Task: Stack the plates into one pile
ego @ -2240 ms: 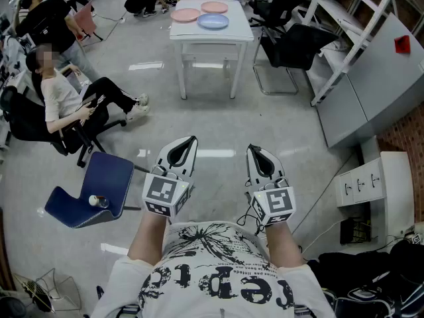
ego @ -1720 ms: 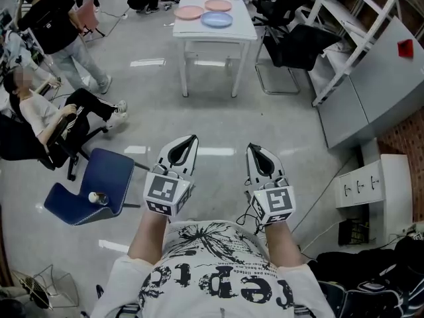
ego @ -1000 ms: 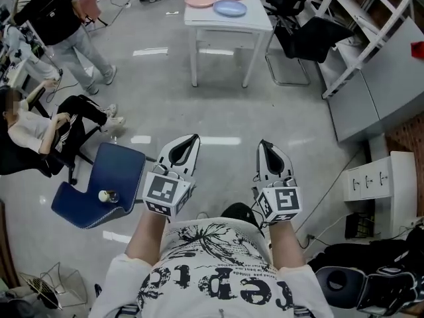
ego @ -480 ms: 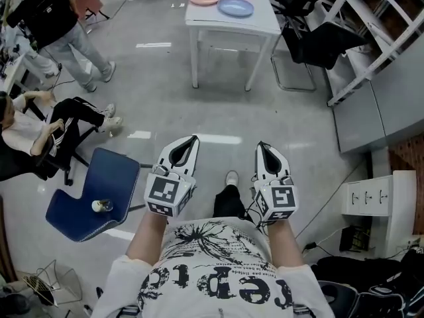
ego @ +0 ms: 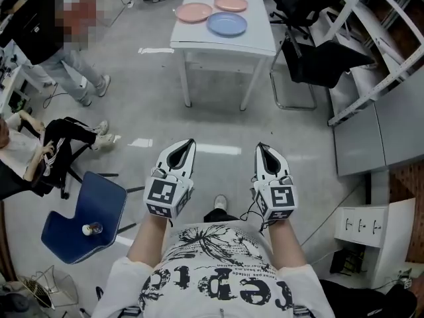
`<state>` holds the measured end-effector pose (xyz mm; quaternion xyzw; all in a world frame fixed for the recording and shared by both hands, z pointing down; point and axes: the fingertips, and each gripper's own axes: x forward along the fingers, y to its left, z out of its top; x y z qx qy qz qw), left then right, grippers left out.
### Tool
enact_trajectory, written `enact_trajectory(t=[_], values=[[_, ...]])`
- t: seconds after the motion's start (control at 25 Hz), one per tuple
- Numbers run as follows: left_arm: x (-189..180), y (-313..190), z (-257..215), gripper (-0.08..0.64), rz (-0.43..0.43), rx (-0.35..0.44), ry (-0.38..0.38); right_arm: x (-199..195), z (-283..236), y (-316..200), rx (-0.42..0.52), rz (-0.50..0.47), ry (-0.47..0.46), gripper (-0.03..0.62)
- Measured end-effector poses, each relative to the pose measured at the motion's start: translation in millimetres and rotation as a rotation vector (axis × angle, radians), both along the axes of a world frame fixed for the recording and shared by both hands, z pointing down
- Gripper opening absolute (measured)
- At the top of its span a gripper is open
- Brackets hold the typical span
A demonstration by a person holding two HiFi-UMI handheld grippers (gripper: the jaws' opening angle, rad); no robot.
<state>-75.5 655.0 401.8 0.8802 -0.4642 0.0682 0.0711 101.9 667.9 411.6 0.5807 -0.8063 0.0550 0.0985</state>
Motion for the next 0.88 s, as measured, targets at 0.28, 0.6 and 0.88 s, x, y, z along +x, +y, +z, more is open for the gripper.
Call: enact_trajectory(t=[0.28,0.6,0.88], values=[[56,-87,2,0.005,-0.03,-0.007,-0.008,64,-3,-90,0.0,-0.028,0.015,0.008],[64,-174,17,0.005,-0.041,-0.031,-0.005,68,8,-178,-0.009,-0.042,0.02,0.008],[44,-295,11,0.005,-0.023,-0.005,0.009,46,4,-287,0.018,-0.03,0.016,0.008]])
